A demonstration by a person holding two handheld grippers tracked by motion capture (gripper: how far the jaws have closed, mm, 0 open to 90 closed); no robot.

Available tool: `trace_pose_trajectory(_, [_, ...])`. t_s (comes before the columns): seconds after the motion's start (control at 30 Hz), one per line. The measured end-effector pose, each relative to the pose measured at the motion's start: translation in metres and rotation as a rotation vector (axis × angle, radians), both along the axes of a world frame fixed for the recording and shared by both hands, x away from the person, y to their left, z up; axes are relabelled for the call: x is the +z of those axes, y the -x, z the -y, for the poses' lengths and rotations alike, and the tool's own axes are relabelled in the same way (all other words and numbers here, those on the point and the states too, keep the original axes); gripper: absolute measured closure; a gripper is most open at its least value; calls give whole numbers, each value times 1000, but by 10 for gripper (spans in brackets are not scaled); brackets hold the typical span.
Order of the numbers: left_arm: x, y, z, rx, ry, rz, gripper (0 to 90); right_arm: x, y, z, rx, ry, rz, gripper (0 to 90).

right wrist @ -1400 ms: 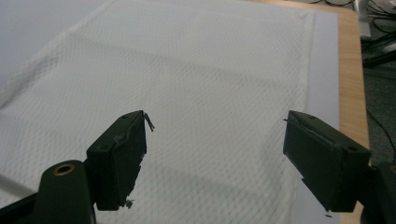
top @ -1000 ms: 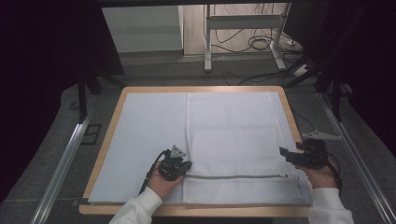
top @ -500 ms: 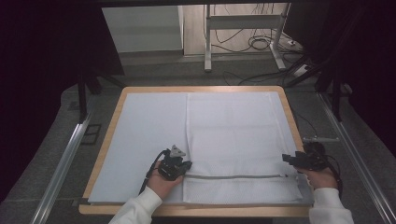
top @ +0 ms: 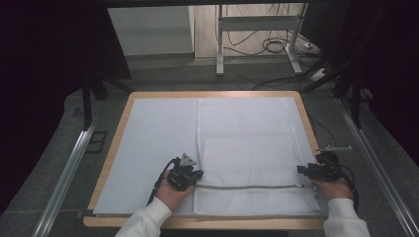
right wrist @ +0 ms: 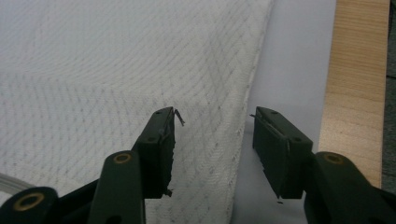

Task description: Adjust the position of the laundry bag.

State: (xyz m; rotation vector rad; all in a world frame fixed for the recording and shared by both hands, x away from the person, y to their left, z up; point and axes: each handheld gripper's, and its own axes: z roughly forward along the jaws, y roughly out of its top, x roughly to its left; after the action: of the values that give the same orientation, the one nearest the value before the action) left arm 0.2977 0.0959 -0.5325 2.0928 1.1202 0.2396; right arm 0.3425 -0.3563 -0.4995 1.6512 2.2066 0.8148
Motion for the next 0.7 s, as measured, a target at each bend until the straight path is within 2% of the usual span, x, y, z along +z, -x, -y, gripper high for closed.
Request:
trace_pose_trajectory(0.1, [0, 0, 0, 0, 1, 0, 891, -1, 0, -2, -1, 32, 7, 560])
trace_pose_trajectory(0.37, [1, 0, -1, -1, 2, 2, 891, -1, 1, -6, 9, 73, 7, 701])
trace_pose_trajectory(0.4, [1, 0, -1, -1, 1, 2, 891, -1, 1, -7, 9, 85, 11, 747])
trace_pose_trajectory(0.5, [2, 0, -1, -3, -1, 5, 891, -1, 1, -7, 17, 83, 7, 831])
trace_pose_trajectory(0.7, [3, 0, -2, -1, 2, 5, 892, 0, 1, -7, 22, 70, 7, 864])
